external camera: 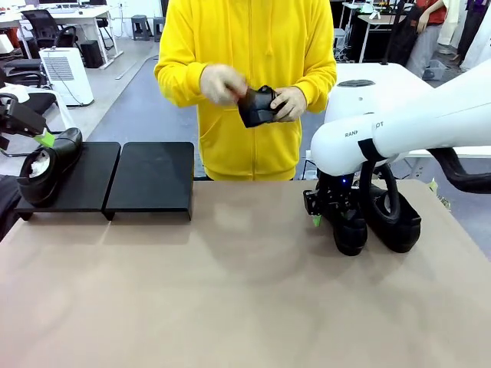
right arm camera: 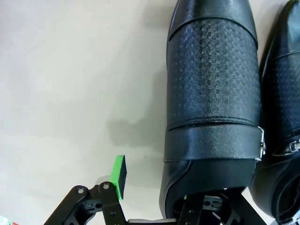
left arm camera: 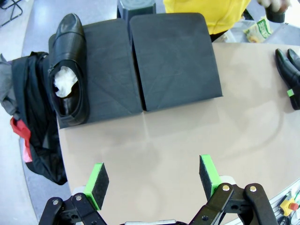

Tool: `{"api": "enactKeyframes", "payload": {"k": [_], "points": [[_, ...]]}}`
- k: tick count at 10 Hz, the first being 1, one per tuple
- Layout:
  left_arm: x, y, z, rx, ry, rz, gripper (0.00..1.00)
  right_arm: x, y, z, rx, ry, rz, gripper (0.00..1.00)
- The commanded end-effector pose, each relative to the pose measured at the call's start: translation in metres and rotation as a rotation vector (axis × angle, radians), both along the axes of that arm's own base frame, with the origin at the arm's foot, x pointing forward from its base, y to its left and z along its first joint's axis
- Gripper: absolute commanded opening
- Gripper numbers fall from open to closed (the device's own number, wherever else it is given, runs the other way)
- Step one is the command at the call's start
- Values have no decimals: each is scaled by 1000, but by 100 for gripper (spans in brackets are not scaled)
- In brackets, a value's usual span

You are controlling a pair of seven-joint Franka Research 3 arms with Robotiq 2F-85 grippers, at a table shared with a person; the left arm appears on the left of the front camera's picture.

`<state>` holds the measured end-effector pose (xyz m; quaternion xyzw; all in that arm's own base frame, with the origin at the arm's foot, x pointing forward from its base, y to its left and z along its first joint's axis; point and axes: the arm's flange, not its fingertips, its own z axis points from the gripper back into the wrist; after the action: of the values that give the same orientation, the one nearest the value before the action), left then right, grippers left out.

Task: Organize the shoes by placing them on the stand.
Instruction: Pick up one Shoe and place it in the middle of the table.

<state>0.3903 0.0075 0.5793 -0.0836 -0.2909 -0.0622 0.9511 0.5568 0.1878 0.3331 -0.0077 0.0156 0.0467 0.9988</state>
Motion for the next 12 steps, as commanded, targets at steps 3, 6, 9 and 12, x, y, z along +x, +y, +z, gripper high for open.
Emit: {"api": "enactKeyframes", "payload": {"k": [3, 6, 9, 12], "points": [[-1, 0, -3, -17, -11, -3, 100, 8, 2, -2, -36, 13, -12, 0], [-1, 0, -3, -17, -11, -3, 100, 8, -3, -9, -49, 32, -30, 0], [-1, 0, -3, -17, -11, -3, 100, 4, -14, 0, -31, 78, -79, 0], [-1, 0, -3, -17, -11, -3, 100, -42, -21, 69, 30, -36, -154, 0]]}}
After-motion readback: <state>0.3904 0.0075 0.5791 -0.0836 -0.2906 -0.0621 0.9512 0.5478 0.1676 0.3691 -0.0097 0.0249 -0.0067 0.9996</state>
